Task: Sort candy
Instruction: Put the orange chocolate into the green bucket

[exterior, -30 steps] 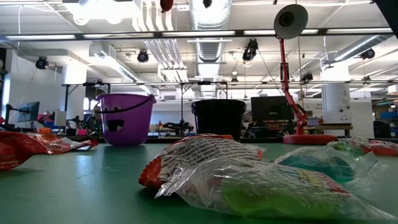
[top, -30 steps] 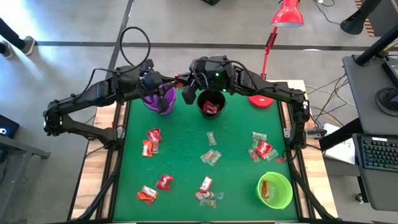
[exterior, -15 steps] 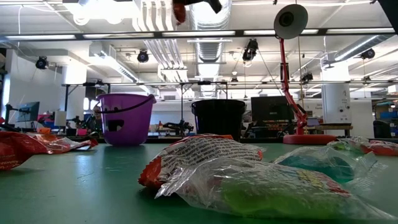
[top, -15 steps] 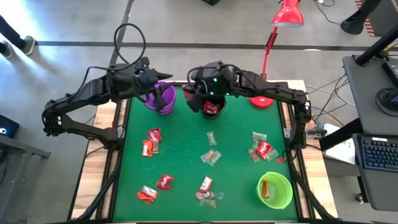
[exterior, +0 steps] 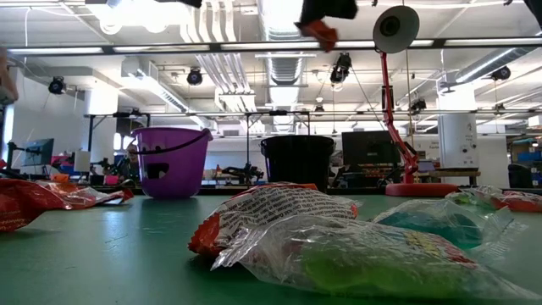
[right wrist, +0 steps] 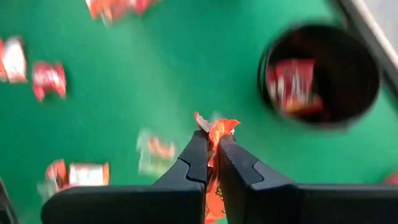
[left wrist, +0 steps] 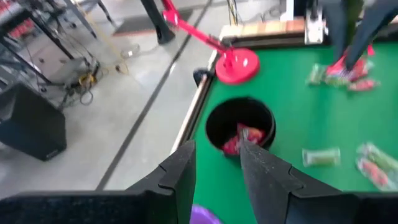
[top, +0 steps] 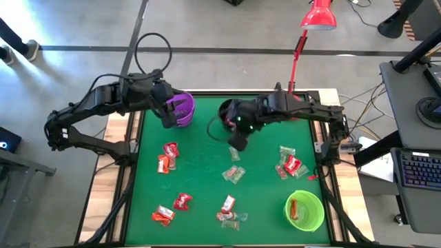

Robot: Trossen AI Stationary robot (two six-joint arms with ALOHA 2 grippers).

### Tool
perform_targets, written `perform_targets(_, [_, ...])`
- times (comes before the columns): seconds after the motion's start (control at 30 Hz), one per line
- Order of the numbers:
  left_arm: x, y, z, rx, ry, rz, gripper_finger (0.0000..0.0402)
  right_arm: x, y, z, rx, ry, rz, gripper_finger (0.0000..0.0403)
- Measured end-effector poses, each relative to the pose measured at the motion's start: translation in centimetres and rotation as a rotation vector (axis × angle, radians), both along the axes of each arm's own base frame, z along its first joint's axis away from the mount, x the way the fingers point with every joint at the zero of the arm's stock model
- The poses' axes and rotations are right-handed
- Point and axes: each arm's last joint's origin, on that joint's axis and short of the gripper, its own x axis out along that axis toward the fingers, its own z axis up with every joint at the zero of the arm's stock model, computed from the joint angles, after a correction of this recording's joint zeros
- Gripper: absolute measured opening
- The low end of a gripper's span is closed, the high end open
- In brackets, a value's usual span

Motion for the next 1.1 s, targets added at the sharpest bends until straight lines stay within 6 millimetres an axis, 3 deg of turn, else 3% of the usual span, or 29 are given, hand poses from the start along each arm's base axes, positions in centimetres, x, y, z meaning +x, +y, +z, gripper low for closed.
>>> perform_targets(0.2, [-0.2, -0.1, -0.9, -0.035, 0.069, 0.008, 0.0110, -1.4, 3.3, -1.3, 0.050, 0.176, -0.055, 0.0010])
perform_targets(0.37, [-0.6, -0.2, -1.6, -0.076, 0.115, 0.024, 0.0110, -2.1, 6.1, -2.4, 0.077, 0.220, -0.064, 0.0010])
perform_targets(0.53, [-0.8, -0.2, -2.1, -0.107, 0.142, 0.041, 0.0110, -4.3, 8.2, -2.9, 0.112, 0.252, -0.130, 0.0010])
perform_targets(0.87, [-0.8, -0.3, -2.2, -0.181, 0.101, 0.096, 0.0110, -11.6, 12.3, -4.9, 0.169, 0.305, -0.345, 0.0010])
perform_targets(1.1, [-0.5, -0.2, -2.2, -0.232, 0.048, 0.136, 0.0110, -16.1, 14.9, -6.2, 0.273, 0.243, -0.416, 0.0011])
